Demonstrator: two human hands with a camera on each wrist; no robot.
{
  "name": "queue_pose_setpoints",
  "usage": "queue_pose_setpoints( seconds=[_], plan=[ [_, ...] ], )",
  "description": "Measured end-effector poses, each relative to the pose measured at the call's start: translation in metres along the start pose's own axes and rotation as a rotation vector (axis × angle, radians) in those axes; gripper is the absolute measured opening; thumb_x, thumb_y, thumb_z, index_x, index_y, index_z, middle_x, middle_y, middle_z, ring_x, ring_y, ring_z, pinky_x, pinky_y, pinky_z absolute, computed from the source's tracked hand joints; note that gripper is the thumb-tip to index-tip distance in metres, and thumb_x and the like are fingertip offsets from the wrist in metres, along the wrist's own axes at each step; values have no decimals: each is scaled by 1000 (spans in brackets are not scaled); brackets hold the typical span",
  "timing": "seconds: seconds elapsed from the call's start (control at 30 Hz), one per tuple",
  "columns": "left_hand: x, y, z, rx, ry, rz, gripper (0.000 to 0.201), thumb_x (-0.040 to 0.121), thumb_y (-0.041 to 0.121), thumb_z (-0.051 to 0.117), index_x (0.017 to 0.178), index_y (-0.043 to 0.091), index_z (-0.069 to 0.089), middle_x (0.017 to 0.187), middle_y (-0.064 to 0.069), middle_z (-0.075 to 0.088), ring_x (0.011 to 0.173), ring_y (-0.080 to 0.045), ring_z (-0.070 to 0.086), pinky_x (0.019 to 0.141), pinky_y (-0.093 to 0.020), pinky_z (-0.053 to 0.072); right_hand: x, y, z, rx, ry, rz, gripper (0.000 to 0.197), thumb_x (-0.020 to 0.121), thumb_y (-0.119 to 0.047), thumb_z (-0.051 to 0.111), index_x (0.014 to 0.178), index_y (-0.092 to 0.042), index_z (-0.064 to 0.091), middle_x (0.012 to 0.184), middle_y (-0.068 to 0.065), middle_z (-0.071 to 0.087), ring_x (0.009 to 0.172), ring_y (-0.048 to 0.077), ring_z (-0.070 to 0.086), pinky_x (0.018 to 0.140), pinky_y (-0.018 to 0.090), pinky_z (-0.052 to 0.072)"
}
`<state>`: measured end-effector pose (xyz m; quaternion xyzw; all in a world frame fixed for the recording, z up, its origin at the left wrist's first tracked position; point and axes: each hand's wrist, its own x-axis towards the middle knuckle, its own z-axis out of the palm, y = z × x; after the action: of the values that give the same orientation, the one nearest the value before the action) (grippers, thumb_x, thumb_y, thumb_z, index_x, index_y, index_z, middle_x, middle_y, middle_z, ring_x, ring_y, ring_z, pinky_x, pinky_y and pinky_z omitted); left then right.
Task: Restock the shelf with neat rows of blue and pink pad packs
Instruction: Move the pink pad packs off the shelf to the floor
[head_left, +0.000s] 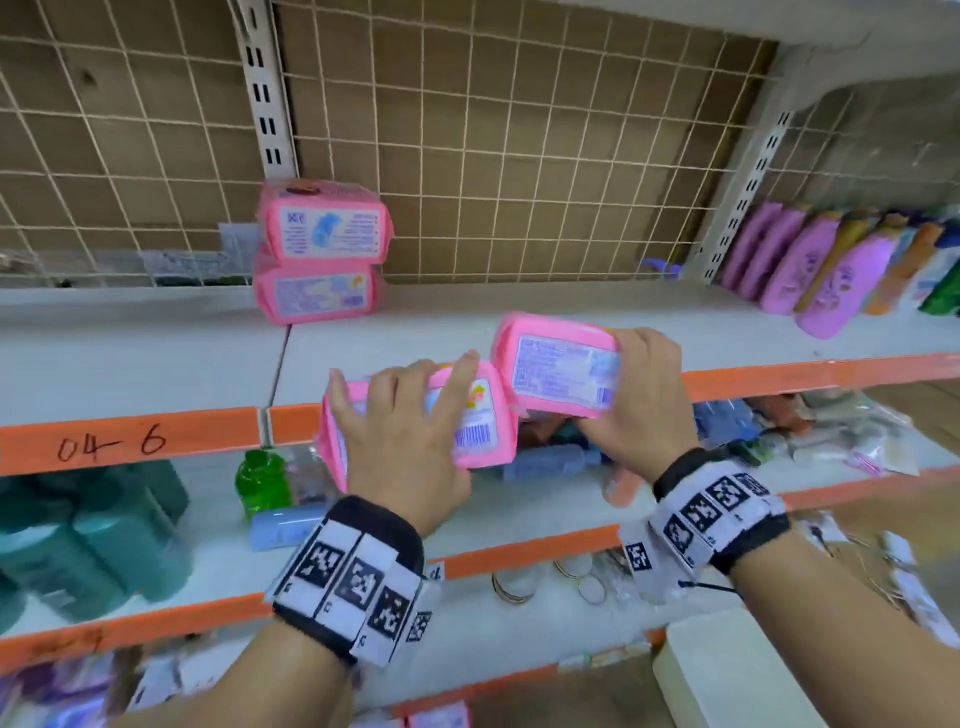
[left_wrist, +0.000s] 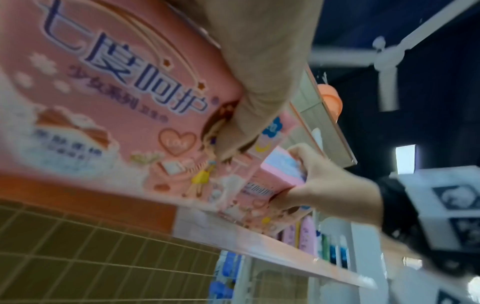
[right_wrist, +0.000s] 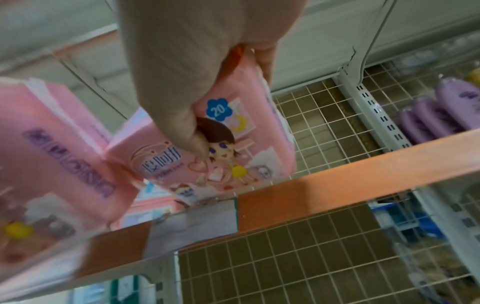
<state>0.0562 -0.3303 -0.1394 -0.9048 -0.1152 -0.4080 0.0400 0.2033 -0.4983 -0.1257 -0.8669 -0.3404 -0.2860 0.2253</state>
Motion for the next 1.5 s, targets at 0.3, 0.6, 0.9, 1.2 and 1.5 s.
queue_pose_setpoints(
  seconds=[0.3,0.6,0.9,1.2,1.5],
  plan=[
    [-104,90,69,-99,-879,-148,93,64,59,63,145,32,25,132,0,47,118,-26,45,100,-42,29,-93,71,31,274,-348,108,63,55,-41,84,98,-6,53,90,6,48,87,29,49,70,32,36],
    [-249,116,186,-156,-1424,-56,98,66,67,59,146,32,15,132,-1,44,119,-26,43,99,-44,29,-232,126,180,99,-1091,448,88,61,-62,68,125,-12,33,119,8,38,114,30,37,85,36,36],
    [-421,151,320,-297,-1660,-74,92,72,39,69,145,25,15,141,-8,34,125,-30,38,101,-45,30,-401,172,343,-5,-1427,514,111,60,-57,75,140,-4,19,144,18,26,135,35,22,110,46,21],
    [-549,186,453,-349,-1621,-120,100,68,39,75,146,22,15,142,-9,35,126,-31,37,101,-48,32,-507,239,494,-126,-1460,378,102,60,-46,81,140,-13,27,148,19,24,140,36,14,114,49,8],
    [-616,213,544,-298,-1505,-58,80,77,24,68,139,12,20,137,-4,37,127,-25,37,107,-45,28,-558,262,575,10,-1333,317,91,59,-45,80,131,-17,35,132,18,34,120,35,40,94,41,37]
  ],
)
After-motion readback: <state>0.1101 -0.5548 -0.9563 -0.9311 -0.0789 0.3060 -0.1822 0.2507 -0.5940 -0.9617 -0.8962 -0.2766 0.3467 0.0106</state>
